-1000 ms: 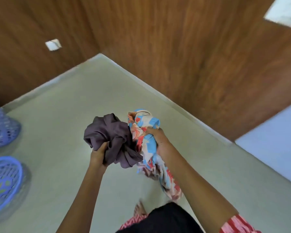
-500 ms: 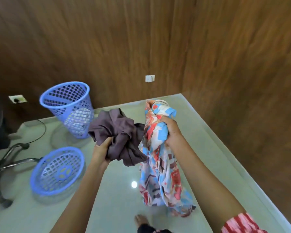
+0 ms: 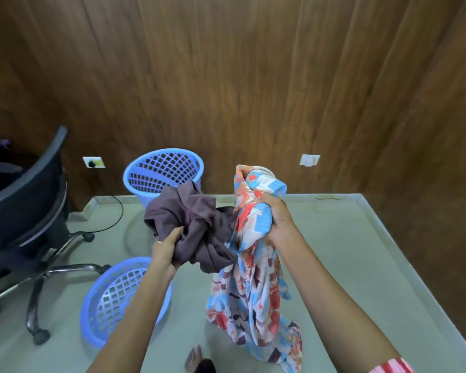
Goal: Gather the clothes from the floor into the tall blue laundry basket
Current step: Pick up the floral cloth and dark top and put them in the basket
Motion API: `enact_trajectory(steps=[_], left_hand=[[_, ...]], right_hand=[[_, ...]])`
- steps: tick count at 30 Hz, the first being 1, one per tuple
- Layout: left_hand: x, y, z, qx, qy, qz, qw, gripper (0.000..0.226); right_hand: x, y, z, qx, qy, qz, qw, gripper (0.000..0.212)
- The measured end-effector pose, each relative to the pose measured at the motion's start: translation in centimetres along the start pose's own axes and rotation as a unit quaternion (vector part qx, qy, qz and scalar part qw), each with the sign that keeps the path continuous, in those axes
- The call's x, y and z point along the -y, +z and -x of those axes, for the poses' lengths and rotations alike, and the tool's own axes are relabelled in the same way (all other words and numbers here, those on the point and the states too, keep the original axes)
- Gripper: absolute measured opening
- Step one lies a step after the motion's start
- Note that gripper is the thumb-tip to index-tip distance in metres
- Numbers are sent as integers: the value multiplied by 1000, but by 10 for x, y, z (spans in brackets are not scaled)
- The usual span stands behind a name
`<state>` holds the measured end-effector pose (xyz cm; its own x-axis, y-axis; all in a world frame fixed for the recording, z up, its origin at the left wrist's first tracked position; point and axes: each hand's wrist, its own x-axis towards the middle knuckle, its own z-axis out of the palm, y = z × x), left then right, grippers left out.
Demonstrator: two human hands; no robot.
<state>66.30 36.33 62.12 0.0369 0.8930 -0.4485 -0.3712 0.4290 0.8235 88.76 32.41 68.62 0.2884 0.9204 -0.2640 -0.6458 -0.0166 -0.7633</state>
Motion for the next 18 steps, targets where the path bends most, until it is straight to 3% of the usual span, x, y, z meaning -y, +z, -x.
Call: enact_trajectory(steps=[4, 10, 18], left_hand=[[-47, -20, -88, -15, 6, 25, 1000, 36], [-130, -22, -210, -13, 39, 92, 995, 45], [-211, 11, -353, -29, 37, 124, 991, 53]], right_hand=[[-17, 46, -76, -13, 26, 11, 1000, 58], [-29, 97, -180, -24, 33, 8, 999, 34], [-41, 119, -303, -13, 72, 11, 997, 23]])
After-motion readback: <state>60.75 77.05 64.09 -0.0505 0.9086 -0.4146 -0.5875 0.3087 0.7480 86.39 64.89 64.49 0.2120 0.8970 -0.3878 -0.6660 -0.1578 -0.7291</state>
